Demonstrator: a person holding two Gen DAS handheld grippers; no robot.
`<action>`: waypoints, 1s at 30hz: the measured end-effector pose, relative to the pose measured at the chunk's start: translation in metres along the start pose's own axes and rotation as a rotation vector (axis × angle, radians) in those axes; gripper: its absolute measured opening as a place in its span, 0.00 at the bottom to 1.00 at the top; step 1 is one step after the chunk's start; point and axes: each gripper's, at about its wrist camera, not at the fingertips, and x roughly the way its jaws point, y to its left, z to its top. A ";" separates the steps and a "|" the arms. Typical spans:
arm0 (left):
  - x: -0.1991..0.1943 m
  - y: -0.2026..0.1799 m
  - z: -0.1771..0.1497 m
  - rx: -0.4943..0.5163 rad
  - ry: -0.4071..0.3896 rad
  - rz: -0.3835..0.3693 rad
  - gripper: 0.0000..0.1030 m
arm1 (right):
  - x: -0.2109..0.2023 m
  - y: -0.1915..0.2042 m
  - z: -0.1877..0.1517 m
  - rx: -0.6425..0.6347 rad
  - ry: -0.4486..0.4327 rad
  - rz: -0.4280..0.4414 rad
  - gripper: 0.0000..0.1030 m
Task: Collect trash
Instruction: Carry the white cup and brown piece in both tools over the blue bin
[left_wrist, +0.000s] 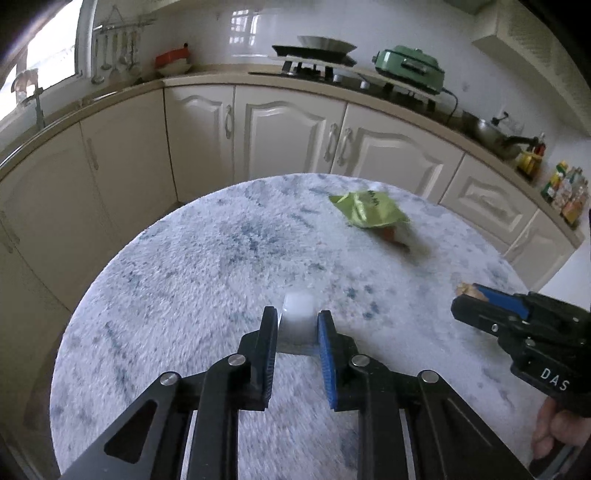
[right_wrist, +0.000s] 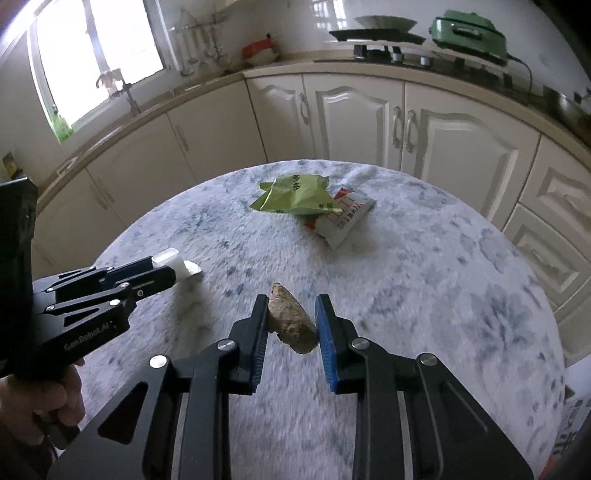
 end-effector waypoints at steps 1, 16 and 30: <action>-0.006 -0.002 -0.004 0.002 -0.005 -0.002 0.16 | -0.006 0.000 -0.004 0.004 -0.003 0.002 0.25; 0.000 -0.018 -0.026 0.048 0.048 0.042 0.29 | -0.035 -0.003 -0.033 0.027 0.000 0.001 0.25; -0.031 -0.036 -0.030 0.036 -0.010 -0.008 0.20 | -0.072 -0.015 -0.036 0.051 -0.064 0.000 0.25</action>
